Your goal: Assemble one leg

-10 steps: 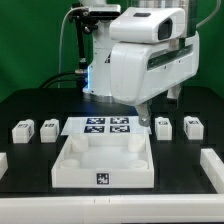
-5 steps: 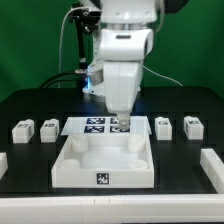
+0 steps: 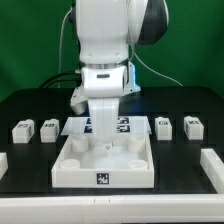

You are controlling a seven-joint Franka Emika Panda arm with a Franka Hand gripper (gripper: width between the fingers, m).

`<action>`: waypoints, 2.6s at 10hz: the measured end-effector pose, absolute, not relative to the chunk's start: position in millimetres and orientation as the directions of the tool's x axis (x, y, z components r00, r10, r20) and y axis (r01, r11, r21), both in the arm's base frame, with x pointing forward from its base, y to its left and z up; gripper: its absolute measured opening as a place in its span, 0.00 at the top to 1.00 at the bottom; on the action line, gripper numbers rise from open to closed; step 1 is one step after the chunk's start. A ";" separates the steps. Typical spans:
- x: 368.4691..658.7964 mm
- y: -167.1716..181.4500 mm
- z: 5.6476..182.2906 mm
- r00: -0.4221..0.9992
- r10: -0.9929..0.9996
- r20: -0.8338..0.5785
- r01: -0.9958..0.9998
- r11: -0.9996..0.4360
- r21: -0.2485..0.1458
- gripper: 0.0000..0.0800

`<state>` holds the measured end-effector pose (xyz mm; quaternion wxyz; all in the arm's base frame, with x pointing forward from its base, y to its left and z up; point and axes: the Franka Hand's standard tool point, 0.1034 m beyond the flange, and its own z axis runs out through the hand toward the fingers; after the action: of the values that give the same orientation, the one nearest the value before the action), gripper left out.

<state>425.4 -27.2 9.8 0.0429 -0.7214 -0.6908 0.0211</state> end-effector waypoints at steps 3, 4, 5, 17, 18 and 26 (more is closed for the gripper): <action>424.8 -32.3 6.6 0.061 0.998 0.029 0.994 -0.058 -0.096 0.34; 424.6 -32.5 6.4 0.061 0.998 0.029 0.994 -0.058 -0.097 0.52; 424.4 -32.6 6.3 0.062 0.998 0.029 0.994 -0.058 -0.097 0.52; 431.8 -25.6 7.4 0.050 0.998 0.036 0.996 -0.047 -0.076 0.92; 438.0 -9.9 7.2 0.020 0.999 0.050 0.997 -0.017 -0.070 0.92; 489.9 54.3 6.3 0.075 0.992 0.101 0.997 -0.071 -0.037 0.92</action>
Offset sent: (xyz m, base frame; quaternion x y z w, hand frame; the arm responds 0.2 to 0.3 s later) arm 0.0000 0.0000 0.0000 0.0000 0.0000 0.0000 1.0000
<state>489.9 54.3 6.3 0.0477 -0.7315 -0.6797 -0.0245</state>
